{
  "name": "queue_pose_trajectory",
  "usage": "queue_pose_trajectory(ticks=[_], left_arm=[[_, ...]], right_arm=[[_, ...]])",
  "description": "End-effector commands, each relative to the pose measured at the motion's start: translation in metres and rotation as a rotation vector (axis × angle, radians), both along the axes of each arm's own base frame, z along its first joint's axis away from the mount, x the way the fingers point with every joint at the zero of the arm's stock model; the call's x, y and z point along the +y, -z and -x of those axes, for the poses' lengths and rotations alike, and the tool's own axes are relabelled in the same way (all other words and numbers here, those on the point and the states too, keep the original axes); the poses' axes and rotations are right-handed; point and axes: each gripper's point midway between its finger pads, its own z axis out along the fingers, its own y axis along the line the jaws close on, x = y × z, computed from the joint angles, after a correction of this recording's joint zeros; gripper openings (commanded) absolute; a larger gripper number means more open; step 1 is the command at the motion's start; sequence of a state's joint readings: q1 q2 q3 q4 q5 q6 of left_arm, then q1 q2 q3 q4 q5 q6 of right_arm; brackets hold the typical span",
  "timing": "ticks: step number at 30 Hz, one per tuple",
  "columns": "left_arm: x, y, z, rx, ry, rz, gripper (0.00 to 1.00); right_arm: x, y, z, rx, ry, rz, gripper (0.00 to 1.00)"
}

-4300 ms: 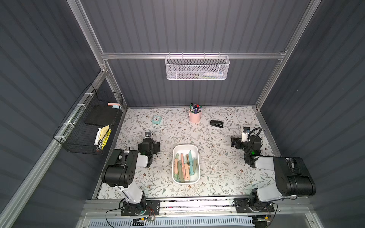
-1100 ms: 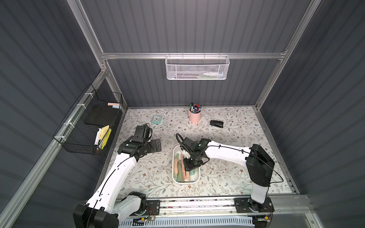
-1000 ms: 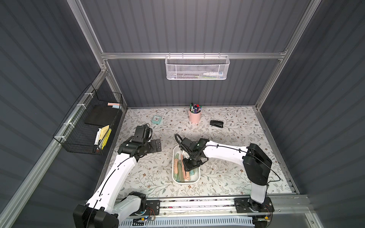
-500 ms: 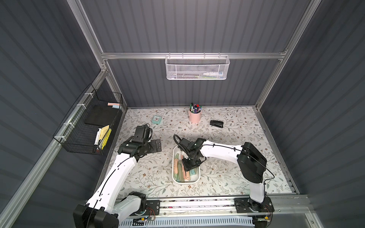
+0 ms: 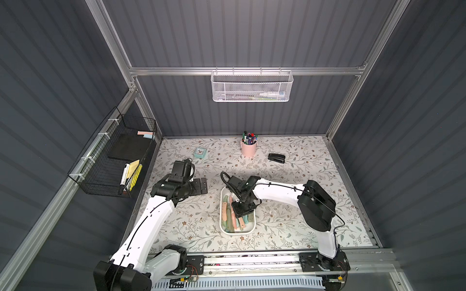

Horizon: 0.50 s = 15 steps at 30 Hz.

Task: Take the fruit knife out of the storage box
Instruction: Pick up the fruit knife from the storage box.

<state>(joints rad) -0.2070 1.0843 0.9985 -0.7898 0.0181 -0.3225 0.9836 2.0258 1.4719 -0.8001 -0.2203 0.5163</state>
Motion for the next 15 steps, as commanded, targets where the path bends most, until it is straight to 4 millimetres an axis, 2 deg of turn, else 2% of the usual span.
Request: queue_pose_trajectory(ticks=[1,7,10,15], left_arm=[[-0.026,-0.003,0.001,-0.022,0.101,0.112,0.99],[-0.064,-0.019,0.009,-0.069,0.275,0.283,0.99],[-0.067,-0.021,0.016,-0.059,0.302,0.270,0.99],[-0.078,-0.021,0.043,-0.008,0.370,0.346,1.00]], right_arm=[[-0.006,0.005,0.000,0.013,0.018,0.035,0.32],[-0.007,0.004,-0.003,-0.001,0.025,0.038,0.25],[-0.008,0.001,-0.005,-0.011,0.029,0.033,0.23],[-0.006,-0.004,-0.008,-0.020,0.046,0.004,0.21]])
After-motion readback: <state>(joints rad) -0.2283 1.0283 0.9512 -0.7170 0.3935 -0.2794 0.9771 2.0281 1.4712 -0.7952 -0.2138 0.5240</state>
